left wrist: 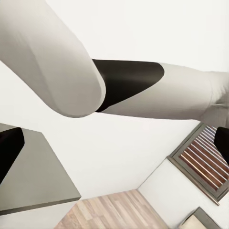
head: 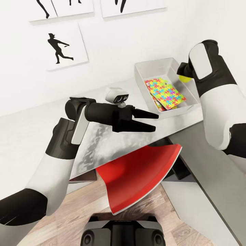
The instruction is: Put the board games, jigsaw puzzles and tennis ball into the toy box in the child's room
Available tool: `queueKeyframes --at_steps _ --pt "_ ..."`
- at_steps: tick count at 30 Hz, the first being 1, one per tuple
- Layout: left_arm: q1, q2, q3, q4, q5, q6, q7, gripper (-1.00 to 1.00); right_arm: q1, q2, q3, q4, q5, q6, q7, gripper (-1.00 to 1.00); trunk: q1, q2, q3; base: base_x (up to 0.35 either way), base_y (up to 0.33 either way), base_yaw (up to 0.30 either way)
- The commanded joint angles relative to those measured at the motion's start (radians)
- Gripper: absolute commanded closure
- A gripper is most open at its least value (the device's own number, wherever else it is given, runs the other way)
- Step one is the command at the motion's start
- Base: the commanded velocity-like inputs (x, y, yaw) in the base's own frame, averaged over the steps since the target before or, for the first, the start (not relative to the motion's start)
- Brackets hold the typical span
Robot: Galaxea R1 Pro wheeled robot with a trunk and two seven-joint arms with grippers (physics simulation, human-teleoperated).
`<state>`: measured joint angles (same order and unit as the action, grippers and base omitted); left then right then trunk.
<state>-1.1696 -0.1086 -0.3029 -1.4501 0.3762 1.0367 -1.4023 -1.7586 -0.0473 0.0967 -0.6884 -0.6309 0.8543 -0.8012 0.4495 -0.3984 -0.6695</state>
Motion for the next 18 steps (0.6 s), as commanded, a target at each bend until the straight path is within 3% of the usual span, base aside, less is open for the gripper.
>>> queueKeyframes --at_steps 1,13,18 --pt "-0.001 0.0 -0.001 0.001 0.003 0.01 -0.001 -1.0 -0.001 -0.002 0.006 0.005 -0.011 0.003 -0.009 1.0 0.001 -0.002 -0.001 0.0 0.0 0.0" --pt "-0.001 0.0 0.001 0.001 0.003 0.01 -0.001 -1.0 -0.001 -0.003 0.005 0.09 -0.012 0.003 -0.007 1.0 0.001 -0.002 -0.001 0.0 0.0 0.0" --pt "-0.001 0.0 0.0 0.001 0.003 0.01 -0.001 -1.0 -0.001 -0.003 0.006 0.095 -0.01 0.003 0.025 1.0 0.001 -0.002 -0.001 0.0 0.0 0.0"
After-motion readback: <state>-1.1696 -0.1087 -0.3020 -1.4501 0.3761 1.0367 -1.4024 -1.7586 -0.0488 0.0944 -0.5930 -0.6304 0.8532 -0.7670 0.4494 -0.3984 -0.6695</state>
